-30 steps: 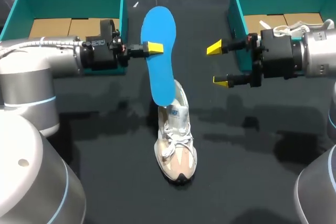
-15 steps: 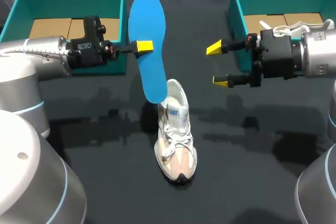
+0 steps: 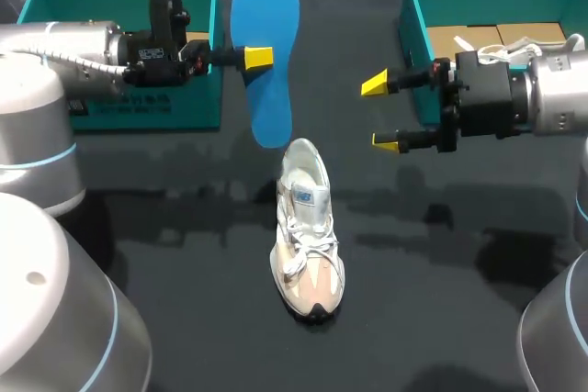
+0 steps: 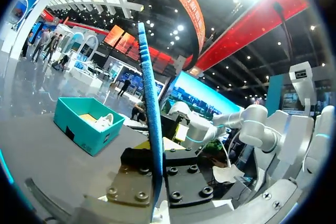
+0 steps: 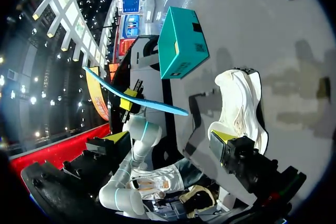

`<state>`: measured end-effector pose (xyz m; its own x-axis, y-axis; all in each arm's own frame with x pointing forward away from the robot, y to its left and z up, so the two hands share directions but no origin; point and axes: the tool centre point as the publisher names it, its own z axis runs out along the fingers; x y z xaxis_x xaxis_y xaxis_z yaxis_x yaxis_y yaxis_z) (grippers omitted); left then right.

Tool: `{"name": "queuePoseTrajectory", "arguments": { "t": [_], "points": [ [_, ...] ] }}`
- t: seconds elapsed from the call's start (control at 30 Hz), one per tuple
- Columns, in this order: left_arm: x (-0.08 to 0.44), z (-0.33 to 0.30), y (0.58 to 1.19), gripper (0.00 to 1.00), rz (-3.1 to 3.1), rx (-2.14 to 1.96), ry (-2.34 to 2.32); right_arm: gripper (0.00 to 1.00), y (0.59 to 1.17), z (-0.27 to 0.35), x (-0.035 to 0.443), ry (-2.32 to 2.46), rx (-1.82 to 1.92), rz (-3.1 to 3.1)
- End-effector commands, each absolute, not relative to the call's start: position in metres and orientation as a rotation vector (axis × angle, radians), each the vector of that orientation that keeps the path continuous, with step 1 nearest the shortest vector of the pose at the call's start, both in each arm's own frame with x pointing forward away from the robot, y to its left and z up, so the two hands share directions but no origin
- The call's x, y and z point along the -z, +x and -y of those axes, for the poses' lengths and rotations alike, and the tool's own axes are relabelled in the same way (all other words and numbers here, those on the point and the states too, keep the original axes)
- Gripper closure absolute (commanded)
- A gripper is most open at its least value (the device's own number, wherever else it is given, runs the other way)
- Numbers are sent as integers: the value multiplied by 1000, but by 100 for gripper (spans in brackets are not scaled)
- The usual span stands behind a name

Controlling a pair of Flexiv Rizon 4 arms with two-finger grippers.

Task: Take the shoe out of the shoebox, open the shoe tongue, remove and reinsert the insole, then place the shoe into the shoebox

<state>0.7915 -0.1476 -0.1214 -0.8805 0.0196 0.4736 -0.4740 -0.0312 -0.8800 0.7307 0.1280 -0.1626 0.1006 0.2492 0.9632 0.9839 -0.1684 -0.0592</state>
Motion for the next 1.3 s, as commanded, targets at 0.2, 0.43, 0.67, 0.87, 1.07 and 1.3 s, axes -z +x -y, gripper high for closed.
{"name": "queuePoseTrajectory", "arguments": {
  "t": [0.2, 0.43, 0.67, 0.87, 1.07, 1.3],
  "points": [
    [122, 148, 789, 100, 1966, -2018, 408, 0, 731, -130, 163, -1562, 1130, 1255],
    [113, 163, 776, 100, 2151, -2107, 185, 0, 731, -130, 163, -1562, 1130, 1255],
    [104, 161, 774, 100, 2298, -2181, -45, 0, 731, -130, 163, -1562, 1130, 1255],
    [101, 159, 777, 100, 2364, -2189, -95, 0, 731, -130, 163, -1562, 1130, 1255],
    [101, 159, 777, 100, 2364, -2189, -95, 0, 731, -130, 163, -1562, 1130, 1255],
    [105, 166, 773, 100, 2454, -2250, -304, 0, 731, -130, 163, -1562, 1130, 1255]
  ]
}}
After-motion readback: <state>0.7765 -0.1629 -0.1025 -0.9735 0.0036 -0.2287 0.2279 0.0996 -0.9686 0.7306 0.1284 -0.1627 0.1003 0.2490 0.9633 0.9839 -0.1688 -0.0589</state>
